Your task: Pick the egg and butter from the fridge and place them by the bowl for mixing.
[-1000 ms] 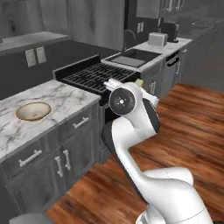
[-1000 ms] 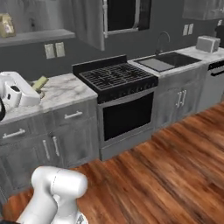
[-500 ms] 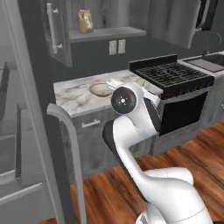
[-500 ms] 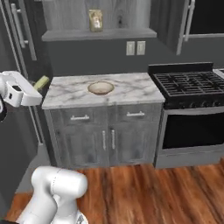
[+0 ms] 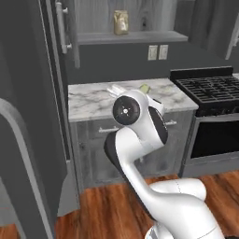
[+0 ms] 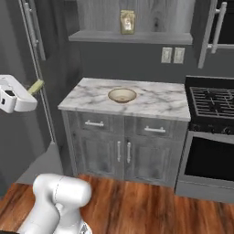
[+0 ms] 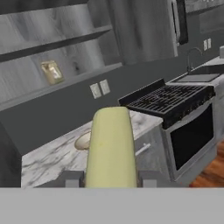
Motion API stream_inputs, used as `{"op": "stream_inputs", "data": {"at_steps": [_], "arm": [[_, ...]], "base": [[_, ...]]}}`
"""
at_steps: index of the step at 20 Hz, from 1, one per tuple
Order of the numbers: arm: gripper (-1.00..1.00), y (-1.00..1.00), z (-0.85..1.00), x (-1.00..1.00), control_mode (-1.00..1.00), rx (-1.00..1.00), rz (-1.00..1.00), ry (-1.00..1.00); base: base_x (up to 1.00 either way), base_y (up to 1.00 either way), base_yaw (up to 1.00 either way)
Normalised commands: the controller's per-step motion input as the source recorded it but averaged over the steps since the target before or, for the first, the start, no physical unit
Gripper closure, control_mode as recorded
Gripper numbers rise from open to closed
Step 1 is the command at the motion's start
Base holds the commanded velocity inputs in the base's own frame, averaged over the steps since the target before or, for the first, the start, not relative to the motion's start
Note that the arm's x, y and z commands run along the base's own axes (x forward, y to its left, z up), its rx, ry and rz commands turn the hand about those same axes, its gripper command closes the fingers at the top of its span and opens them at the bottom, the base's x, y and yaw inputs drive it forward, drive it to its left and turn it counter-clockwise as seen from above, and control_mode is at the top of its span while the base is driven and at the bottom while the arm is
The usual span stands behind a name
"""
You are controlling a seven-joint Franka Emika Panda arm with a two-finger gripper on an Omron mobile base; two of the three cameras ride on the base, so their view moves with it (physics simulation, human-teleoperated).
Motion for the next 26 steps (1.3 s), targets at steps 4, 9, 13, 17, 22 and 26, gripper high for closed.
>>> {"op": "stream_inputs", "data": {"at_steps": [4, 9, 13, 17, 22, 26], "arm": [[1.0, 0.0, 0.0, 0.0, 1.0, 0.0, 0.0, 0.0], [1.0, 0.0, 0.0, 0.0, 1.0, 0.0, 0.0, 0.0], [1.0, 0.0, 0.0, 0.0, 1.0, 0.0, 0.0, 0.0], [1.0, 0.0, 0.0, 0.0, 1.0, 0.0, 0.0, 0.0], [1.0, 0.0, 0.0, 0.0, 1.0, 0.0, 0.0, 0.0], [1.0, 0.0, 0.0, 0.0, 1.0, 0.0, 0.0, 0.0]], "base": [[-0.12, -1.0, 0.19], [-0.09, -0.28, 0.06], [0.78, -0.17, 0.0], [1.0, -0.32, 0.0], [0.94, -0.51, 0.0], [0.51, -0.12, 0.0]]}}
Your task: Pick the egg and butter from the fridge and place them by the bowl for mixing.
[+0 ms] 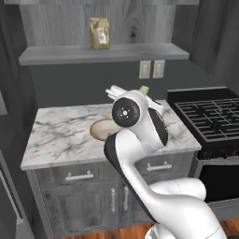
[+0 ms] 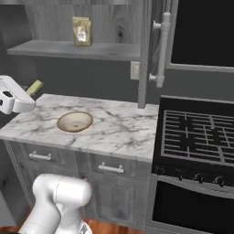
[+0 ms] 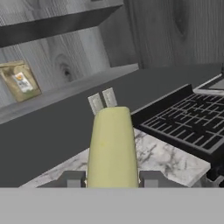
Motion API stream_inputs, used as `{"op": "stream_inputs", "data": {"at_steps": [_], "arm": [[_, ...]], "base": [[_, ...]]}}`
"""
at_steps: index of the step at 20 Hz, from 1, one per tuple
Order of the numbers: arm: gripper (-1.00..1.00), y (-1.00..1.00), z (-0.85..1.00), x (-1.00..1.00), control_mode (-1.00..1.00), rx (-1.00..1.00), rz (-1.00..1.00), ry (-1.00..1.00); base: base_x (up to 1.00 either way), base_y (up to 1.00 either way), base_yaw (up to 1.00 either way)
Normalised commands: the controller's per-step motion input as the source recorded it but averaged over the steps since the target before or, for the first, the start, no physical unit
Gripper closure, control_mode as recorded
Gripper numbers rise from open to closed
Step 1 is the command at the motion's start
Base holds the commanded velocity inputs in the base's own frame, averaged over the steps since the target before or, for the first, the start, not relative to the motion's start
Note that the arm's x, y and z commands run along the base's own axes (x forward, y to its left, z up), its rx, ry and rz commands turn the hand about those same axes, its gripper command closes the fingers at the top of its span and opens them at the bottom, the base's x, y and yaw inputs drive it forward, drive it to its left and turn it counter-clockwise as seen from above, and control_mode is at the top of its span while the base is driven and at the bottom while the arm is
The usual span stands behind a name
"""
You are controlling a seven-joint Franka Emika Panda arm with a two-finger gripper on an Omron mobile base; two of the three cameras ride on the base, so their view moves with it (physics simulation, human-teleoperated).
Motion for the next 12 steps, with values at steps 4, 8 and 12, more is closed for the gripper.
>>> {"op": "stream_inputs", "data": {"at_steps": [4, 8, 12], "arm": [[1.0, 0.0, 0.0, 0.0, 1.0, 0.0, 0.0, 0.0], [1.0, 0.0, 0.0, 0.0, 1.0, 0.0, 0.0, 0.0], [1.0, 0.0, 0.0, 0.0, 1.0, 0.0, 0.0, 0.0]], "base": [[0.35, 0.26, 0.0], [0.48, 0.44, 0.0], [0.47, 0.01, -0.02]]}}
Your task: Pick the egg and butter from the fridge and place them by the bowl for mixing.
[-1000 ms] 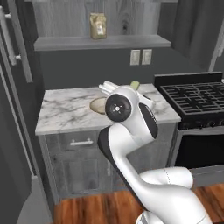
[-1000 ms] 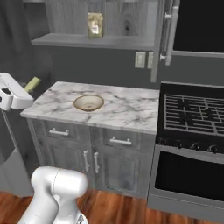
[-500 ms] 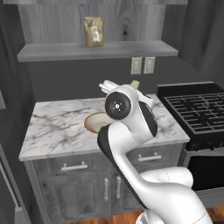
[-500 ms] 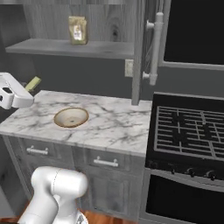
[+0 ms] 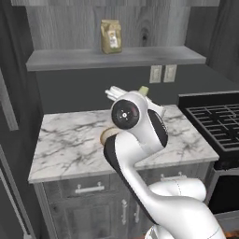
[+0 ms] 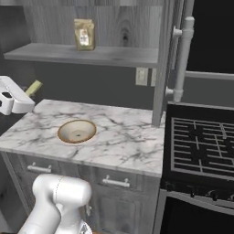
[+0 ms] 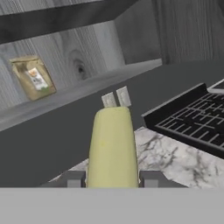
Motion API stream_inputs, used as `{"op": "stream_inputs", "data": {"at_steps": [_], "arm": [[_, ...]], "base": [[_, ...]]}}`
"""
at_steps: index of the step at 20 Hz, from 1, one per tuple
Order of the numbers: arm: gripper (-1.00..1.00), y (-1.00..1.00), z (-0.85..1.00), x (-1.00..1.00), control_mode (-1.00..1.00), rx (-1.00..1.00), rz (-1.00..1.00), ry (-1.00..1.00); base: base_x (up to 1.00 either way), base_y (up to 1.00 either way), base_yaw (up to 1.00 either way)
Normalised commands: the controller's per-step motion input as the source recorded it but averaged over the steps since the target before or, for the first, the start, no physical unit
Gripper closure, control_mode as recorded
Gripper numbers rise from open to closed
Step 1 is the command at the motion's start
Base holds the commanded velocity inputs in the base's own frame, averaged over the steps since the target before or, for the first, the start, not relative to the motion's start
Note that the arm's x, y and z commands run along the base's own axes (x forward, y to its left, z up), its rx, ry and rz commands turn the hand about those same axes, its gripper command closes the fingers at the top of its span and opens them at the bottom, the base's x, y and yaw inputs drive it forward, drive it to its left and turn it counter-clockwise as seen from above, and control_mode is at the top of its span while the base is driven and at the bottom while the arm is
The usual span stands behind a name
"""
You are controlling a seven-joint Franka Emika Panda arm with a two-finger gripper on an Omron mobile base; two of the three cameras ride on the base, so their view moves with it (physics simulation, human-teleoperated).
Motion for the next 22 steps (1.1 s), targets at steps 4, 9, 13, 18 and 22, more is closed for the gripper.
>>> {"op": "stream_inputs", "data": {"at_steps": [4, 9, 13, 18, 22], "arm": [[1.0, 0.0, 0.0, 0.0, 1.0, 0.0, 0.0, 0.0], [1.0, 0.02, 0.0, 0.12, -1.0, 0.0, 0.0, 0.06], [1.0, 0.38, -0.08, 0.17, -1.0, 0.0, 0.0, 0.3], [1.0, 0.46, -0.3, 0.01, -1.0, 0.03, 0.05, 0.37], [1.0, 0.14, -0.43, 0.0, -1.0, 0.03, 0.12, 0.33]], "base": [[0.58, 0.01, -0.02], [0.27, 0.0, 0.0], [0.0, 0.0, 0.0], [0.0, 0.0, 0.0], [0.0, 0.0, 0.0]]}}
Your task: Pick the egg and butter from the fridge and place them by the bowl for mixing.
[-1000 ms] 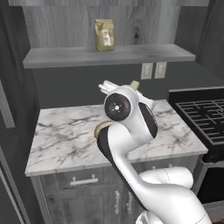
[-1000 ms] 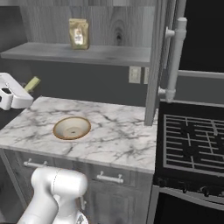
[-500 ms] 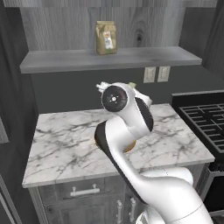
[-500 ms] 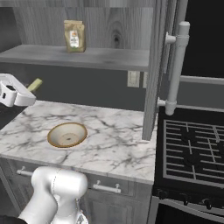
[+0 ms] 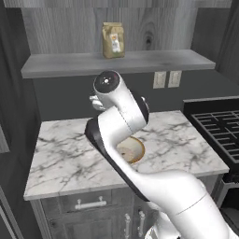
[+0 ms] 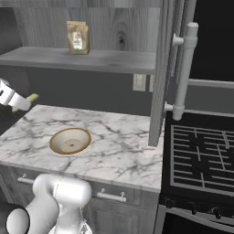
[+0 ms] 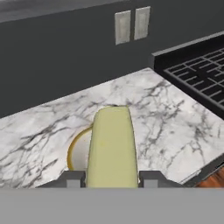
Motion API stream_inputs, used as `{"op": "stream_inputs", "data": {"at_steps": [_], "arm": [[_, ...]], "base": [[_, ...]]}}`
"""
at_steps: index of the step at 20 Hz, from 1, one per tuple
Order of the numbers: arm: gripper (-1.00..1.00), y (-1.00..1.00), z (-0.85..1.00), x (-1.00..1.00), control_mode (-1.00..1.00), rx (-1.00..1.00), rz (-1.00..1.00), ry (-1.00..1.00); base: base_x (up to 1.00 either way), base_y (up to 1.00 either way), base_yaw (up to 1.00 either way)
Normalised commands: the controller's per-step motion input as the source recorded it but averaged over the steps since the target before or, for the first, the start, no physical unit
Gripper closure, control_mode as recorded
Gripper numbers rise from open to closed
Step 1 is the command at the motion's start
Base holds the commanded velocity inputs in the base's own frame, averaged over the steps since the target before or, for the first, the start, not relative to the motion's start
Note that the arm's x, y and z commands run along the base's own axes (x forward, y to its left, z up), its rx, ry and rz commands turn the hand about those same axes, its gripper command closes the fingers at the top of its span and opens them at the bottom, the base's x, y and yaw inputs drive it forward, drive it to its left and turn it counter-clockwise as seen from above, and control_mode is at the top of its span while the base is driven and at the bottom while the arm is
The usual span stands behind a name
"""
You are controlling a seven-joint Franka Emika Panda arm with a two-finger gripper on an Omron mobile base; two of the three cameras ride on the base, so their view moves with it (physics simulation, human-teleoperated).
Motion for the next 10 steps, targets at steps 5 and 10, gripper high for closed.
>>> {"op": "stream_inputs", "data": {"at_steps": [5, 10], "arm": [[1.0, 0.0, -0.45, 0.09, -1.0, 0.08, 0.13, 0.27], [1.0, 0.16, -0.37, 0.01, -1.0, 0.02, 0.07, 0.16]], "base": [[0.0, 0.0, 0.0], [0.0, 0.0, 0.0]]}}
